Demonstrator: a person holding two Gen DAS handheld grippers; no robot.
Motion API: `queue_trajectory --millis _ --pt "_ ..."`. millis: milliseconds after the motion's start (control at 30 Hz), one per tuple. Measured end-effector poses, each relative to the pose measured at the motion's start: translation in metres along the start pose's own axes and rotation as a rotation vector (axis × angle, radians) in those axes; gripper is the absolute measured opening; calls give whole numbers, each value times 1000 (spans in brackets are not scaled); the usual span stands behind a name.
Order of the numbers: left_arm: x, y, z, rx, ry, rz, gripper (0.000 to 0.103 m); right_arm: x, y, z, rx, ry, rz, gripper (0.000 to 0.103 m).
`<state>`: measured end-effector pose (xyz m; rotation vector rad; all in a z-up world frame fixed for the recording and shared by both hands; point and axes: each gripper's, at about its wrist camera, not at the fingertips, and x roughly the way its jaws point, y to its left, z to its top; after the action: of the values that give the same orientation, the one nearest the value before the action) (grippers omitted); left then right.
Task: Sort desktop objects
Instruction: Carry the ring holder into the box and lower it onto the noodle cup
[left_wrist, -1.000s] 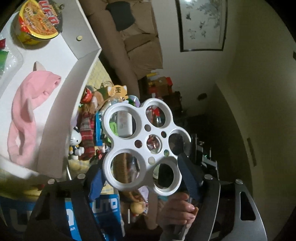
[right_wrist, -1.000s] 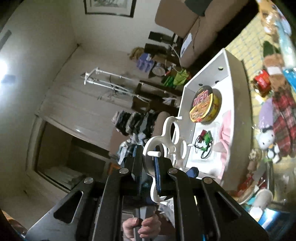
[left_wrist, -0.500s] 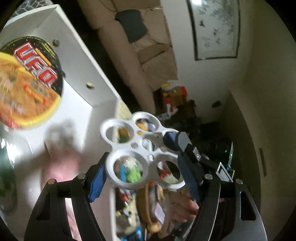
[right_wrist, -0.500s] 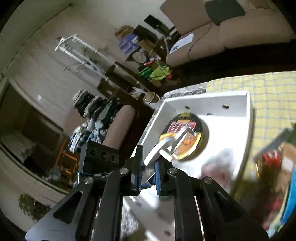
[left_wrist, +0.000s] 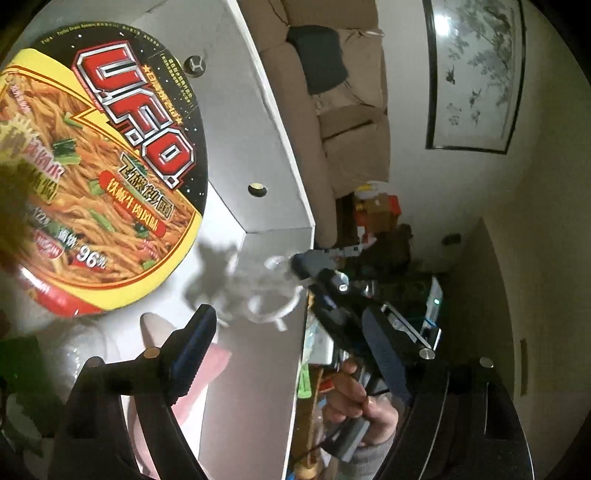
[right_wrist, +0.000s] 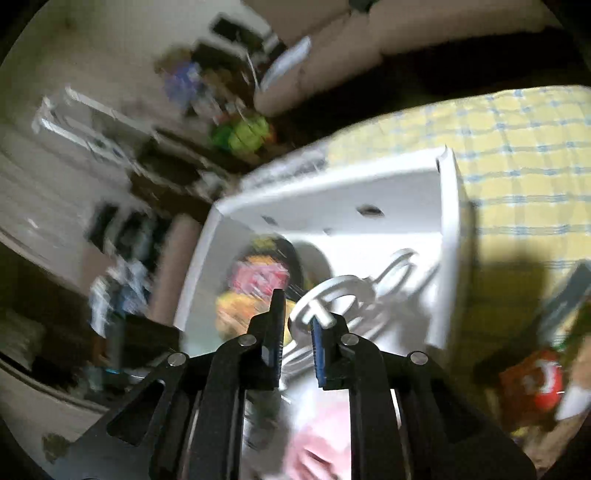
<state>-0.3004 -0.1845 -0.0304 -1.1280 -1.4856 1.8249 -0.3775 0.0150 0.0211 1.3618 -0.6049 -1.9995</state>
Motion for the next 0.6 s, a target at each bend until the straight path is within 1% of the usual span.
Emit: queue_trajectory --millis 33,100,167,200,267,333,400,433,500,533,567,600 --pt "-2 0 -1 -3 0 -5 83 -4 4 0 -37 -22 -2 14" --pt "-7 -2 -4 -1 1 -10 83 -14 13 -3 -93 -72 0 10" --pt "-13 -7 -2 -1 -7 -22 83 -20 21 -3 -76 -91 42 10" --pt "-22 -10 -2 -2 -14 -38 83 -20 27 -1 -60 -91 73 10" --pt "-45 -22 -4 23 -54 -46 83 -19 44 2 -69 -99 100 10" --pt "-67 -31 -2 54 -91 -26 83 -13 67 7 -89 -119 136 10" --pt "-96 -45 -1 102 -129 5 84 3 94 15 -89 -131 193 10" --pt "-108 -46 0 120 -148 20 84 12 103 19 -79 -134 222 10" --pt "-132 -53 4 159 -195 65 86 35 117 23 -33 -142 306 11" --pt "-141 -52 6 169 -204 90 88 44 120 23 -15 -141 330 12" --pt "-149 -49 9 177 -216 130 89 54 120 21 3 -138 335 15" --pt "-155 -44 12 179 -221 173 89 67 115 18 23 -115 304 30"
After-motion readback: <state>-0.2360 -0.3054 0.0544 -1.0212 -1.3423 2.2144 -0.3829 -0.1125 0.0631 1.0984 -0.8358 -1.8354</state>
